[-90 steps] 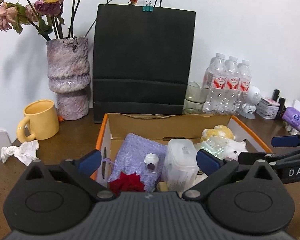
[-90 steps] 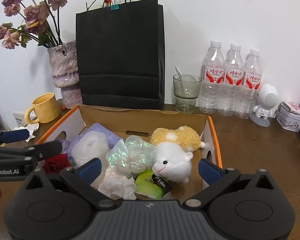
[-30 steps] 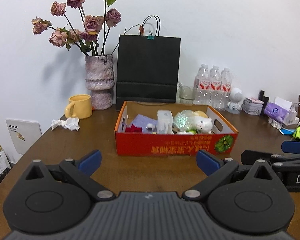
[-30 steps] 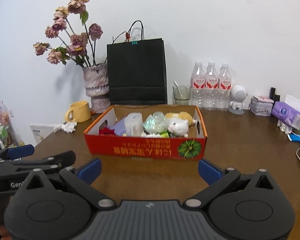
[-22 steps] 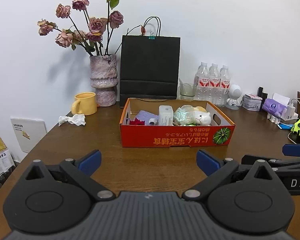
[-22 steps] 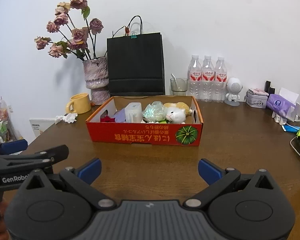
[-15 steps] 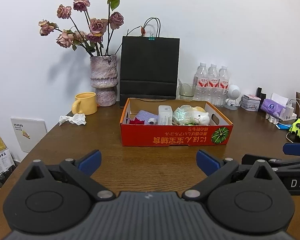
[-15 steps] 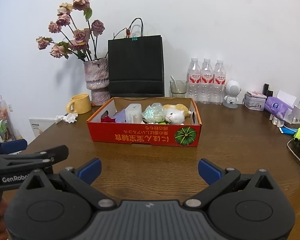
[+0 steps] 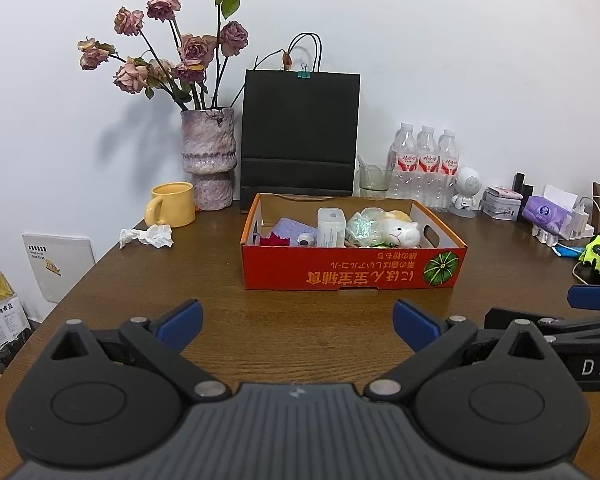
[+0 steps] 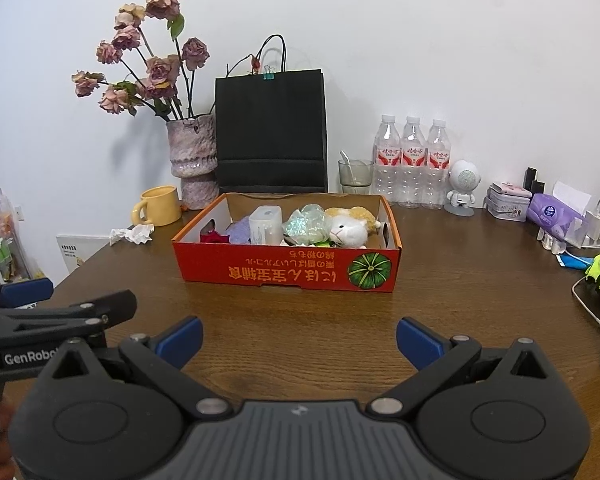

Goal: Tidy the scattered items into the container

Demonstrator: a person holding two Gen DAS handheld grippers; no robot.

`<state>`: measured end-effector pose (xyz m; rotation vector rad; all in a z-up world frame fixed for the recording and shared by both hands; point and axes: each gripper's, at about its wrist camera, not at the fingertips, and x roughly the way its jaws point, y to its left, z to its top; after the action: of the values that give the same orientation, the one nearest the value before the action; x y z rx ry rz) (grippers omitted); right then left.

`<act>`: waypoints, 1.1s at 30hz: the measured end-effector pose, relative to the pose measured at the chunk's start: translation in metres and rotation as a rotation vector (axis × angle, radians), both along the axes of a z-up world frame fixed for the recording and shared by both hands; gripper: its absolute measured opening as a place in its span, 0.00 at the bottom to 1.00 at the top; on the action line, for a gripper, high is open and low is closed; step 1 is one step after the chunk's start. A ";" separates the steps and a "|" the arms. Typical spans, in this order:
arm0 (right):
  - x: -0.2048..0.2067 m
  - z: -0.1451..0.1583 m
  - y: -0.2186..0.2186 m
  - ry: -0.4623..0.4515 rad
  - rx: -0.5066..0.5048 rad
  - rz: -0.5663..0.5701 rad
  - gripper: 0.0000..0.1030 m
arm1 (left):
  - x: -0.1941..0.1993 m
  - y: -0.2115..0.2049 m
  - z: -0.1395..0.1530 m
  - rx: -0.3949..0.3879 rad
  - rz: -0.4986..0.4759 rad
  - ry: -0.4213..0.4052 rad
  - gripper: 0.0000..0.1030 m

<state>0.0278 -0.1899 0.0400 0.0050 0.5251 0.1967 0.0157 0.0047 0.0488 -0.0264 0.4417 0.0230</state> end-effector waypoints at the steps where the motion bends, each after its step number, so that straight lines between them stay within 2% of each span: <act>1: 0.000 0.000 0.000 0.001 0.000 0.000 1.00 | 0.000 0.000 0.000 -0.001 -0.001 0.001 1.00; 33: -0.002 -0.008 -0.001 0.008 0.001 -0.004 1.00 | -0.001 -0.001 -0.009 -0.002 -0.001 0.019 1.00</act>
<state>0.0261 -0.1912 0.0316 0.0077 0.5330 0.1931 0.0147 0.0037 0.0401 -0.0277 0.4606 0.0221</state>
